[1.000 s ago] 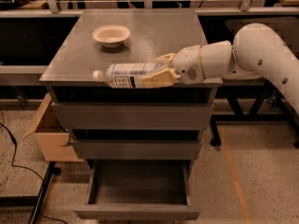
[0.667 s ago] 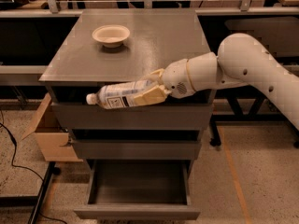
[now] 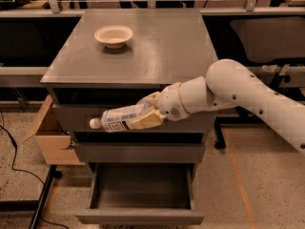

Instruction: Place blue plastic bottle into bottom drawer

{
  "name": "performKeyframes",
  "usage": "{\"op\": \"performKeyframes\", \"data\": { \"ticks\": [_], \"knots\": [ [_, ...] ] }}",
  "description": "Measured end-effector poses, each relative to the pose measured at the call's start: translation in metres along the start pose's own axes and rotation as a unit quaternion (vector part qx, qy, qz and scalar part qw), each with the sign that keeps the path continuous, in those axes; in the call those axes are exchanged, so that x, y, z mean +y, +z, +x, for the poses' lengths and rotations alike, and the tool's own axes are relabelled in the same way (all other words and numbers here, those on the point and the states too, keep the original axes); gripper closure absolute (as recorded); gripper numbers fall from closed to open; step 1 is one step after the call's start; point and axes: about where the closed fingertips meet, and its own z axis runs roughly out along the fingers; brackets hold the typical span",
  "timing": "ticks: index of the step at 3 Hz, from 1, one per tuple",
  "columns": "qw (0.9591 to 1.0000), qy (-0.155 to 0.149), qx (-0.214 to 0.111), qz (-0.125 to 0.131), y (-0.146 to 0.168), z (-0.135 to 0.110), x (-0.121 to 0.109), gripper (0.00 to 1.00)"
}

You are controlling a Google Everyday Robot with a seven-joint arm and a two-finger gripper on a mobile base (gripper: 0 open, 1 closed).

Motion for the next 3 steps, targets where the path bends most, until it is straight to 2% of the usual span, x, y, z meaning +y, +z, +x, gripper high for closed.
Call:
{"op": "performKeyframes", "data": {
  "ticks": [3],
  "knots": [
    [0.9999, 0.003, 0.003, -0.009, 0.067, 0.054, 0.028, 1.00]
  ]
}}
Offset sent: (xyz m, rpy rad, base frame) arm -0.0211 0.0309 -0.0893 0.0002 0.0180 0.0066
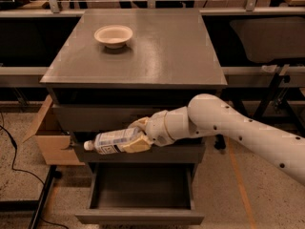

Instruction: Place blue plastic bottle into bottom drawer

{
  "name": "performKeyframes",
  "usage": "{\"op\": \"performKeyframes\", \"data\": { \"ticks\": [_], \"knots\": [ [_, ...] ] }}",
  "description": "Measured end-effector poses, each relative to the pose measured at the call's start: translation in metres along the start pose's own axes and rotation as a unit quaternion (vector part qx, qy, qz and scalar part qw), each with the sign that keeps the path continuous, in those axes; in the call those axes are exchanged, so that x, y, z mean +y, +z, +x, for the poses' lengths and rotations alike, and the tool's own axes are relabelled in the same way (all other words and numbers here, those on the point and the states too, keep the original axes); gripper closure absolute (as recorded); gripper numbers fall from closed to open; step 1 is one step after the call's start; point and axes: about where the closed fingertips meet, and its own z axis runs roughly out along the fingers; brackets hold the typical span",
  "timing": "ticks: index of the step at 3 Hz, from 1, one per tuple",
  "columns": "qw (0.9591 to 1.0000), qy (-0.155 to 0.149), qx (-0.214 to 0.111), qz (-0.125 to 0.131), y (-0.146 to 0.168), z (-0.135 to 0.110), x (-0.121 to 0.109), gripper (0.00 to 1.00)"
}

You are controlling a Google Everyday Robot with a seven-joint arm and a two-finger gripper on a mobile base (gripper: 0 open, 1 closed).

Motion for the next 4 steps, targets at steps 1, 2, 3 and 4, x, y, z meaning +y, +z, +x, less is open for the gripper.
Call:
{"op": "performKeyframes", "data": {
  "ticks": [1, 2, 3, 4],
  "knots": [
    [0.9996, 0.022, -0.015, -0.003, 0.035, 0.030, 0.010, 1.00],
    [0.9996, 0.022, -0.015, -0.003, 0.035, 0.030, 0.010, 1.00],
    [0.9991, 0.036, -0.014, -0.014, 0.050, 0.047, 0.011, 1.00],
    [0.9985, 0.050, 0.001, -0.021, 0.072, 0.077, 0.011, 1.00]
  ]
}}
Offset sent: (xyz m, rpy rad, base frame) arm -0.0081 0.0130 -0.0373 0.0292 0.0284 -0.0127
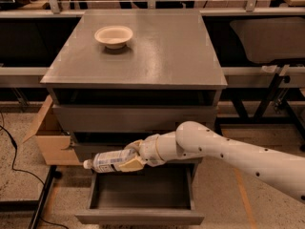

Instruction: Place blue plastic bottle into bottom drawer

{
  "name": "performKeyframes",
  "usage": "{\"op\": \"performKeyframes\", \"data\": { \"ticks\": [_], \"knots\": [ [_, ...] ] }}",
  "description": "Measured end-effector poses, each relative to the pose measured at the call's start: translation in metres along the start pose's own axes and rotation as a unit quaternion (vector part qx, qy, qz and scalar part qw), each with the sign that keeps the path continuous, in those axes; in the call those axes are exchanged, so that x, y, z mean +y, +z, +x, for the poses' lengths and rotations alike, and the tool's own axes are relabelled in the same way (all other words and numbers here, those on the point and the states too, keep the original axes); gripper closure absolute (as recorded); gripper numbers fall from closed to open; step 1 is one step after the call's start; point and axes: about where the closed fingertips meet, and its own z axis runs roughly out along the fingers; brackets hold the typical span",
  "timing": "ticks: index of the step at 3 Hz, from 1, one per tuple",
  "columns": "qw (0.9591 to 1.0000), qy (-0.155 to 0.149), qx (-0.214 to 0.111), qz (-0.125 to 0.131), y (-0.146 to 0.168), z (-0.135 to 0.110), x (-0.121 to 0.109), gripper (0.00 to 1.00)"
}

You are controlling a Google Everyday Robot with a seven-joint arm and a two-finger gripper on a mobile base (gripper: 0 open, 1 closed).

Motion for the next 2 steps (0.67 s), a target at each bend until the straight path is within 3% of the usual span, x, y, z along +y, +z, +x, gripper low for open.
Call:
{"op": "performKeyframes", "data": {
  "ticks": [2],
  "knots": [
    [0.9994, 0.031, 0.010, 0.009, 0.035, 0.060, -0.008, 1.00]
  ]
}}
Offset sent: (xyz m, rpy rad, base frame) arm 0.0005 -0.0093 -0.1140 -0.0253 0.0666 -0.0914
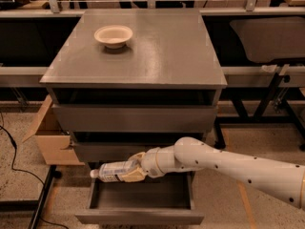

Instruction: Place blue plastic bottle into bottom drawer

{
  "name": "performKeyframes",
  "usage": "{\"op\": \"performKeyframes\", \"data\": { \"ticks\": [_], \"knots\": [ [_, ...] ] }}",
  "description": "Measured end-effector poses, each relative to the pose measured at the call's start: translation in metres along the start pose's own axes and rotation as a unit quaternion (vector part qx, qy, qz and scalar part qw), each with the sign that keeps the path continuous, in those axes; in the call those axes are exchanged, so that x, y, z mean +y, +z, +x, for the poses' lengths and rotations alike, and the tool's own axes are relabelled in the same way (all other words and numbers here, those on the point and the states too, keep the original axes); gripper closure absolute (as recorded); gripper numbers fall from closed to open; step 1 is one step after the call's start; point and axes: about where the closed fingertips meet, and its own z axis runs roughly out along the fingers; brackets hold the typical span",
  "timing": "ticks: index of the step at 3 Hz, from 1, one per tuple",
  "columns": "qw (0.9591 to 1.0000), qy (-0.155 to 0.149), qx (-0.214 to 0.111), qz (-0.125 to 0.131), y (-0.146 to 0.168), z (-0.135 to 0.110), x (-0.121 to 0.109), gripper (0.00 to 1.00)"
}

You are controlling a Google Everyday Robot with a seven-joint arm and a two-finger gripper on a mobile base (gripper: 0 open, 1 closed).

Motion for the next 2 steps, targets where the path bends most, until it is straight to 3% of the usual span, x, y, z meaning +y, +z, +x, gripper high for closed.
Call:
{"op": "performKeyframes", "data": {
  "ticks": [2],
  "knots": [
    [0.9985, 0.047, 0.011, 0.028, 0.059, 0.085, -0.025, 1.00]
  ]
}}
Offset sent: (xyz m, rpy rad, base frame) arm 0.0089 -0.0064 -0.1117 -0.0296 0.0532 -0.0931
